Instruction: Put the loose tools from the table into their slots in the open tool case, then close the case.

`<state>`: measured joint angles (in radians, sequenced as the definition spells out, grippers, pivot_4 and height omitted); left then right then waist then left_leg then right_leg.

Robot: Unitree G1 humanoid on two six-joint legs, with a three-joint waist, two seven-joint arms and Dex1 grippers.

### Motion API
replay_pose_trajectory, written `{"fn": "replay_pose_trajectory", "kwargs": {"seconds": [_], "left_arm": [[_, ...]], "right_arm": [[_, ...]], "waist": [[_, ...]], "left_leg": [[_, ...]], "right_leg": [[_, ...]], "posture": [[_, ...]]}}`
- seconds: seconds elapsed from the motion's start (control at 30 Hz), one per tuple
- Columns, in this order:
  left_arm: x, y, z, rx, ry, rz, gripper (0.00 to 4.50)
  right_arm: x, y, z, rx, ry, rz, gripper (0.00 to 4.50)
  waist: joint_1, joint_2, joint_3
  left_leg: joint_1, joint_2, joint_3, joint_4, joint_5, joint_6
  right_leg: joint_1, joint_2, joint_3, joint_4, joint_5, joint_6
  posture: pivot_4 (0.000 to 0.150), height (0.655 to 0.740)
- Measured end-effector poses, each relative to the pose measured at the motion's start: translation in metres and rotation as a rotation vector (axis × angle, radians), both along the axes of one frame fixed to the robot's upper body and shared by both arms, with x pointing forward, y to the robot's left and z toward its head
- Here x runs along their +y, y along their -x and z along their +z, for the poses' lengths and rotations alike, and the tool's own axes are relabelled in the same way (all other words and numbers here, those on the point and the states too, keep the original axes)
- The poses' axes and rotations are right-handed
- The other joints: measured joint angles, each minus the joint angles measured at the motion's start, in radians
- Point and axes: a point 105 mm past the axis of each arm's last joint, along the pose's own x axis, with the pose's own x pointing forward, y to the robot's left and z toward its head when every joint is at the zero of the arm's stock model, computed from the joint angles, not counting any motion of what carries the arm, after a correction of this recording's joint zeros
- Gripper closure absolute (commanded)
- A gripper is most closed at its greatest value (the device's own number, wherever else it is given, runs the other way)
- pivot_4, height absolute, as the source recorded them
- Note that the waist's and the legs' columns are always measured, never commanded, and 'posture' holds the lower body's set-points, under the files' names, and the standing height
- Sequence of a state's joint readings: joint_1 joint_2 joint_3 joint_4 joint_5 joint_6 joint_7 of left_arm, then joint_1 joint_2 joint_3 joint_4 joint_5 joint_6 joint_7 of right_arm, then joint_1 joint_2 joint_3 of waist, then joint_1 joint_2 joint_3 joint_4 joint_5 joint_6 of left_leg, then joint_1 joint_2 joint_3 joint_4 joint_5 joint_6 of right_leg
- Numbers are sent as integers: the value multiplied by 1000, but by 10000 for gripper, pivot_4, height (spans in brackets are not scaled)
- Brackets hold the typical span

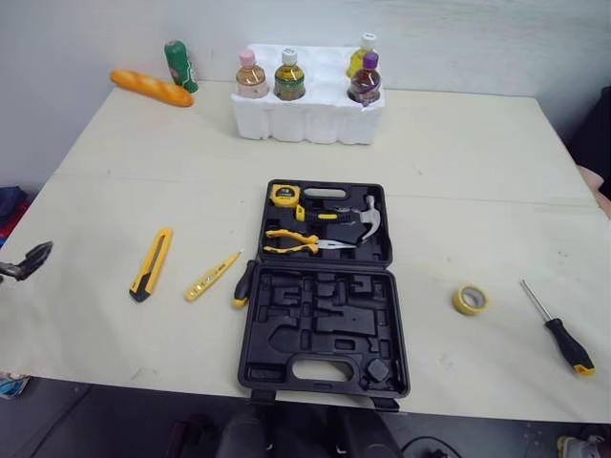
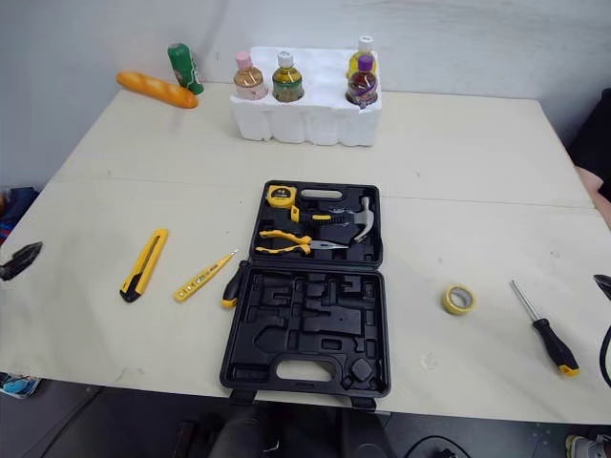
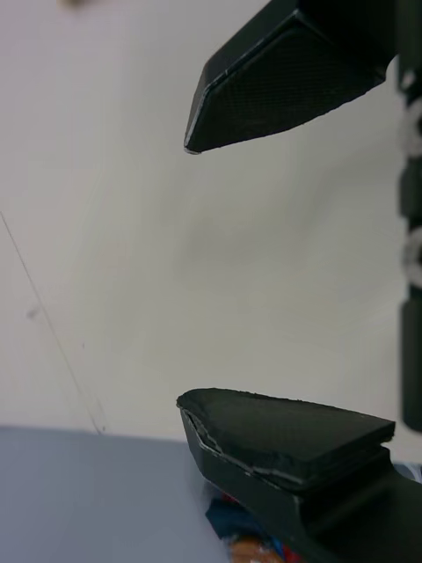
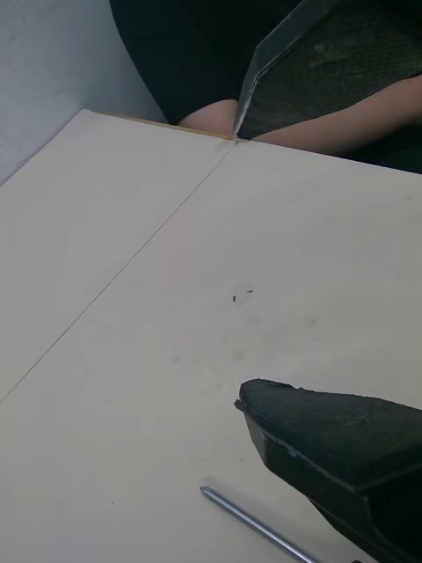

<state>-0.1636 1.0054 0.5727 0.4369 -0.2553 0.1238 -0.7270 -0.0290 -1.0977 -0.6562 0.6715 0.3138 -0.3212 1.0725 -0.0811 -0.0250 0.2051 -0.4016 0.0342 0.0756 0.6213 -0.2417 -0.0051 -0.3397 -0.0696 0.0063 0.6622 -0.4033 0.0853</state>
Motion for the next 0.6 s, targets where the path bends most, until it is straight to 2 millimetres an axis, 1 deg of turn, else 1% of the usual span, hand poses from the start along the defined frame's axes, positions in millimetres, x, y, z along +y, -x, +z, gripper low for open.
{"fn": "replay_pose_trajectory", "kwargs": {"seconds": [0.1,0.17,0.23,0.27,0.33,0.4,0.47,0.5,0.6], "left_arm": [[-31,-8,8,-11,5,-109,181],[-46,-9,12,-6,2,-161,181],[-63,-9,13,5,19,-207,181],[-78,-8,11,19,39,-249,181],[-100,-7,10,53,85,-310,181],[-135,-2,10,102,118,-412,181],[-153,4,4,178,122,-451,181],[-159,7,1,207,136,-462,181],[-179,9,-7,273,164,-487,181]], "right_arm": [[21,-13,0,-21,-52,94,0],[32,-18,0,-22,-80,142,0],[45,-22,4,-43,-105,203,0],[58,-25,6,-60,-127,263,0],[82,-28,7,-77,-149,374,0],[118,-29,4,-84,-168,537,0],[143,-28,-2,-38,-166,640,0],[152,-28,-3,-31,-178,668,0],[169,-30,4,-59,-237,719,0]], "waist": [[-1,0,0],[0,0,0],[-1,0,0],[0,0,0],[1,-1,0],[4,-1,0],[6,-1,0],[6,-1,0],[13,-1,0]], "left_leg": [[0,0,0,1,0,0],[0,0,0,1,0,0],[0,0,0,1,0,0],[-1,0,-1,1,0,0],[-1,0,-2,1,0,0],[-2,0,-3,3,0,0],[-2,0,-3,3,0,0],[-2,0,-3,3,0,0],[-2,0,-4,5,0,0]], "right_leg": [[1,0,0,1,0,0],[0,0,0,1,0,0],[0,0,0,0,0,0],[0,0,0,0,0,0],[0,1,0,0,0,0],[1,1,-1,1,0,1],[1,1,0,1,0,1],[1,1,0,1,0,1],[2,1,-1,1,0,1]], "posture": [[1500,7400],[1500,7400],[1500,7400],[1500,7400],[1500,7400],[1500,7400],[1500,7400],[1500,7400],[1500,7400]]}}
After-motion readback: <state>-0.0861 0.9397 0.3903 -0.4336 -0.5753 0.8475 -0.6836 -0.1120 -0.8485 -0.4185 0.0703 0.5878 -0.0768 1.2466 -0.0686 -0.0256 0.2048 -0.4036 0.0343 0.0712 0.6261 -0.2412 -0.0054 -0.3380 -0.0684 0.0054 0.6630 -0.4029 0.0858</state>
